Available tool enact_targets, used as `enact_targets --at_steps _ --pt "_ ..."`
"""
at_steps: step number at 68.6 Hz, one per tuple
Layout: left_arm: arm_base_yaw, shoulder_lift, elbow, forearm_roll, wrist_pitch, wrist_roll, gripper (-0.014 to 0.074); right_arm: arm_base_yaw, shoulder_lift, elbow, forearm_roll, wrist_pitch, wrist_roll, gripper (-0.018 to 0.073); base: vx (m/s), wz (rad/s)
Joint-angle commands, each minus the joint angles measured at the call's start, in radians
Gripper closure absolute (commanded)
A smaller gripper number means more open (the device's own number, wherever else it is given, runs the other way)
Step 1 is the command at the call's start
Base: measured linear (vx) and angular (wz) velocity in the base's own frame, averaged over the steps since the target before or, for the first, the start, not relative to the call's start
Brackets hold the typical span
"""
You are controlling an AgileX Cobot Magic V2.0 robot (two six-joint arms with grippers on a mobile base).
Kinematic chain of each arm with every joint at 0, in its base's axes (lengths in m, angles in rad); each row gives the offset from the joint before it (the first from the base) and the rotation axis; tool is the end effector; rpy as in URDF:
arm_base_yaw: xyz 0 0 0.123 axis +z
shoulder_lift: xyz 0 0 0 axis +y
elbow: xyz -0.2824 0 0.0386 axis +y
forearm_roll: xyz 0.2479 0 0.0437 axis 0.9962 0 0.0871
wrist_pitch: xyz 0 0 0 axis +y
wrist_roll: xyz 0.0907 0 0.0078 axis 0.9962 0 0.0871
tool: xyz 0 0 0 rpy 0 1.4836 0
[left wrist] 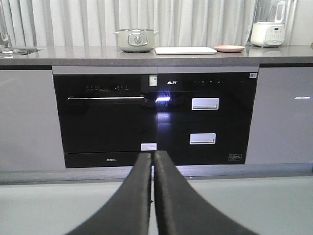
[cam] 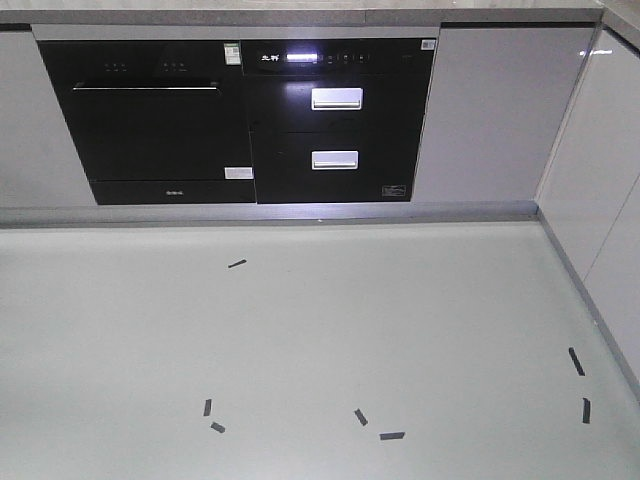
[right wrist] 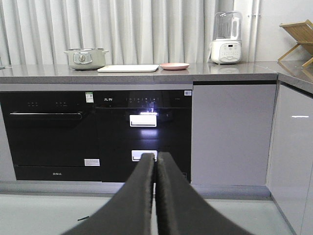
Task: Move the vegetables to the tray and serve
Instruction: 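Drive the base forward across the floor toward the counter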
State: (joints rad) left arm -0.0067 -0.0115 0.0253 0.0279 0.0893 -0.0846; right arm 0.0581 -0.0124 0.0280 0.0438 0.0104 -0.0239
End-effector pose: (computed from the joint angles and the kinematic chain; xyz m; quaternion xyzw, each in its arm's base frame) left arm 0.0567 -0.0001 0.1971 -0.0187 0.7124 -0.0214 0.7011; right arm 0.0565 0.0033 0.2034 -0.0133 0.6850 0.0286 0.7279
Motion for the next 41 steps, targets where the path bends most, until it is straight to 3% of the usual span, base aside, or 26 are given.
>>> enact_targets --at_steps 1,41 --pt "0.001 -0.014 0.025 -0.001 -0.071 -0.009 0.0602 -0.002 -0.005 0.015 -0.006 -0.078 0.001 0.0561 0.10 0.03" --pt "0.001 -0.014 0.025 -0.001 -0.071 -0.009 0.0602 -0.002 -0.005 0.015 -0.006 -0.078 0.001 0.0561 0.13 0.05"
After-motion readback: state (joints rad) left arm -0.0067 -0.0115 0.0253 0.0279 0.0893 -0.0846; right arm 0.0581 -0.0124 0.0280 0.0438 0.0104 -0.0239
